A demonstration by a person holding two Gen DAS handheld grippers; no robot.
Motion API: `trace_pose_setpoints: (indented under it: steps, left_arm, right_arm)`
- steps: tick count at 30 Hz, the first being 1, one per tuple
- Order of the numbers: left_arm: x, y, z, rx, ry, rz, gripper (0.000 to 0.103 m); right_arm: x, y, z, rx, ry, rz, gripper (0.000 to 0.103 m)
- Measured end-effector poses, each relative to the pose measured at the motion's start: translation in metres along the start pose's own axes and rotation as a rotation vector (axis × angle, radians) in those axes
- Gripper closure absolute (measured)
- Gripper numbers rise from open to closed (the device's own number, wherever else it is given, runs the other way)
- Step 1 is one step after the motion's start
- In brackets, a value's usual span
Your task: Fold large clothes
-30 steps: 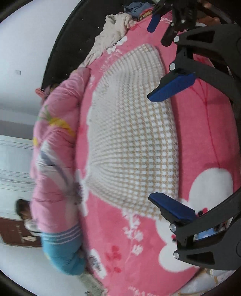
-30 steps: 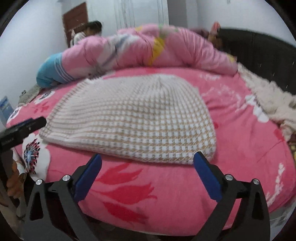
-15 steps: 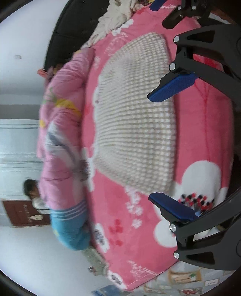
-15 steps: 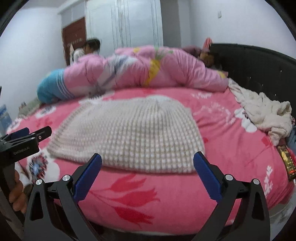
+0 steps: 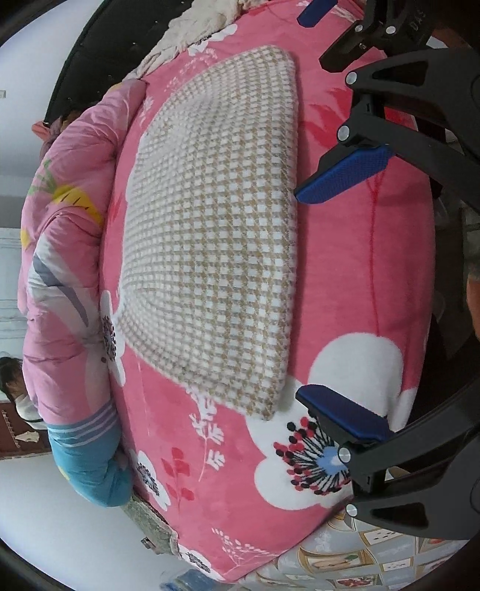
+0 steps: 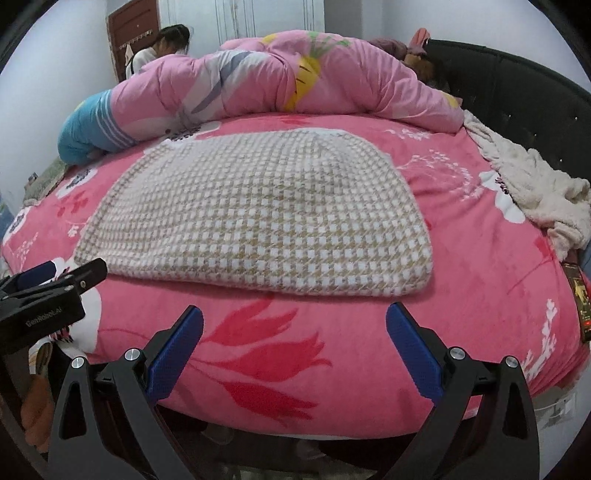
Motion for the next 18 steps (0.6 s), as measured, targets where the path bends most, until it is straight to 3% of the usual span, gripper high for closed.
trace_pose_setpoints:
  steps: [18]
  left_arm:
    - [0.0021, -0.0053, -0.0007, -0.014, 0.026, 0.025, 0.008]
  right_arm:
    - [0.003, 0.0044, -0.0023, 0.003, 0.013, 0.021, 0.007]
Point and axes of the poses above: each gripper's, at about its wrist camera, not at the fingertips, and x roughly against the way its jaws point, y to its left, z to its underside, the point moved 2 cm from there along -x, roughly the way its jaws point, and after that the axes turned 13 degrees about -x, right-handed, at the moved point
